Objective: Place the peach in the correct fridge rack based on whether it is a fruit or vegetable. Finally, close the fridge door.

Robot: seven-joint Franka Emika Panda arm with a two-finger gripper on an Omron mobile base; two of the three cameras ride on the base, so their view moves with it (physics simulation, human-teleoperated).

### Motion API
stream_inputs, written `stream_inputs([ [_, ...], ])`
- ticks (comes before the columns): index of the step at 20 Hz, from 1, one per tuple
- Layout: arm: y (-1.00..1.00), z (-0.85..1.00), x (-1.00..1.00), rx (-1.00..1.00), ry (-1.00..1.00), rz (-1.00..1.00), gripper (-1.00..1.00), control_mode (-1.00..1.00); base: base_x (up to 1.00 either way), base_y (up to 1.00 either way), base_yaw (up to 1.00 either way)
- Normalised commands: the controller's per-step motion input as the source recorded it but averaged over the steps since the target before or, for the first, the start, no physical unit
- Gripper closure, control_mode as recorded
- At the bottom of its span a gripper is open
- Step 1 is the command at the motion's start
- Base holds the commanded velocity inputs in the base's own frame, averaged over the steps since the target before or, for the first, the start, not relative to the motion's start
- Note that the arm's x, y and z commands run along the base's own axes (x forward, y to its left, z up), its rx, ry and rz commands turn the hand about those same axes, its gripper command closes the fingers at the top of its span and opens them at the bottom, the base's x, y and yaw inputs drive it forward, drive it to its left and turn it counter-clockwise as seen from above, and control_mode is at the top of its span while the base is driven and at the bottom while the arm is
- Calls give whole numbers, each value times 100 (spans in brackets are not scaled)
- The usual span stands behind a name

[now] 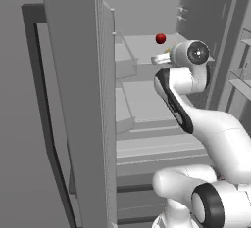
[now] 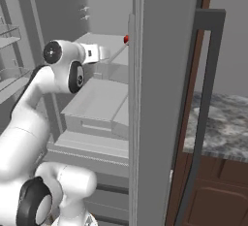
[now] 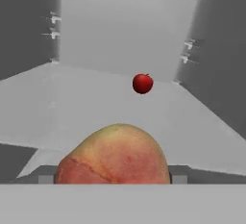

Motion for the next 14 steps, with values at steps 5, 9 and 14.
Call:
stream_inputs([
  [5, 0, 0, 82, 26, 11, 0, 100, -100, 0, 0, 0],
  [9, 0, -9, 70, 7, 1, 0, 100, -100, 0, 0, 0],
  [14, 0, -44, 64, 0, 0, 0, 100, -100, 0, 0, 0],
])
